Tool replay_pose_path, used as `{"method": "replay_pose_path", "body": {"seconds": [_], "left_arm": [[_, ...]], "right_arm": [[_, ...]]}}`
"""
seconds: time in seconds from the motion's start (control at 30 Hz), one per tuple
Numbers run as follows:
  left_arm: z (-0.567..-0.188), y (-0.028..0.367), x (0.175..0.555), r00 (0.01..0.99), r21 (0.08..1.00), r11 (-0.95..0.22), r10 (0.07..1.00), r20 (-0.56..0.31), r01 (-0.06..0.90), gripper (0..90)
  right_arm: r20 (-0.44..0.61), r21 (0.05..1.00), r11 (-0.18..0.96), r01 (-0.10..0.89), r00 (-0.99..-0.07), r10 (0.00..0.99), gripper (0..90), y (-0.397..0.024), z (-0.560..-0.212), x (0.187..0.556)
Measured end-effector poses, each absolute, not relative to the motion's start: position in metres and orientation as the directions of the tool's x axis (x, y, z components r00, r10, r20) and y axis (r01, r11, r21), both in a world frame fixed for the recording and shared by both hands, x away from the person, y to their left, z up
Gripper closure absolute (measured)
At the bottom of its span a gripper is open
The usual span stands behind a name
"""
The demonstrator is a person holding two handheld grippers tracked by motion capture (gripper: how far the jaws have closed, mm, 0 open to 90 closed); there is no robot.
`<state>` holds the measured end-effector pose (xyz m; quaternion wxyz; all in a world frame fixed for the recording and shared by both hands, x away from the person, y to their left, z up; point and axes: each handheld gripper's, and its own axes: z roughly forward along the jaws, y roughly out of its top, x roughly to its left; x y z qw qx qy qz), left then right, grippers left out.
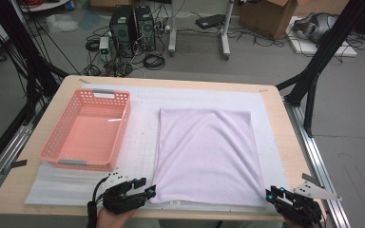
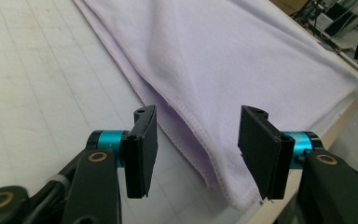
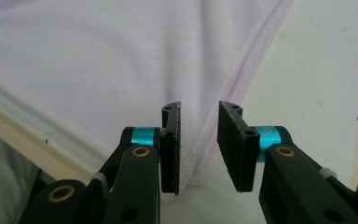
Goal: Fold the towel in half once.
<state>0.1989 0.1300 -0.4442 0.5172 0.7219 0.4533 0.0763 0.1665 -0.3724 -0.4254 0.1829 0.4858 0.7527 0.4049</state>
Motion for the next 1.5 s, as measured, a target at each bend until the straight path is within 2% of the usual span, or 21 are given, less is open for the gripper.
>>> {"method": "replay_pose_path", "body": {"seconds": [0.13,0.33,1.0,1.07,1.2,1.3,1.4,1.5], "left_arm": [[-0.443,0.129,0.203,0.59,0.828,-0.052,0.727,-0.351,0.558,49.1],[-0.441,0.126,0.217,0.612,0.847,-0.052,0.715,-0.338,0.528,54.5],[-0.445,0.121,0.292,0.633,0.85,-0.085,0.706,-0.317,0.52,59.6],[-0.444,0.119,0.296,0.636,0.849,-0.091,0.705,-0.314,0.521,59.8],[-0.446,0.117,0.3,0.632,0.844,-0.096,0.708,-0.315,0.528,59.7],[-0.447,0.117,0.301,0.623,0.835,-0.099,0.714,-0.319,0.541,59.6],[-0.448,0.117,0.301,0.615,0.832,-0.104,0.724,-0.312,0.545,59.6],[-0.449,0.117,0.303,0.601,0.827,-0.107,0.738,-0.306,0.552,60.1]], "right_arm": [[0.118,0.787,0.185,0.589,-0.438,0.891,70.5,-0.374,-0.431,0.173],[0.116,0.803,0.16,0.574,-0.414,0.903,80.8,-0.378,-0.431,0.19],[0.111,0.78,0.175,0.601,-0.408,0.906,74.9,-0.361,-0.442,0.301],[0.104,0.765,0.185,0.616,-0.403,0.909,76.9,-0.359,-0.444,0.309],[0.108,0.748,0.198,0.633,-0.411,0.905,86.5,-0.359,-0.447,0.316],[0.025,0.762,0.222,0.609,-0.371,0.928,87.7,-0.362,-0.444,0.314],[0.038,0.761,0.194,0.62,-0.341,0.939,87.3,-0.367,-0.444,0.313],[0.024,0.767,0.204,0.608,-0.345,0.938,75.7,-0.364,-0.445,0.312]]}}
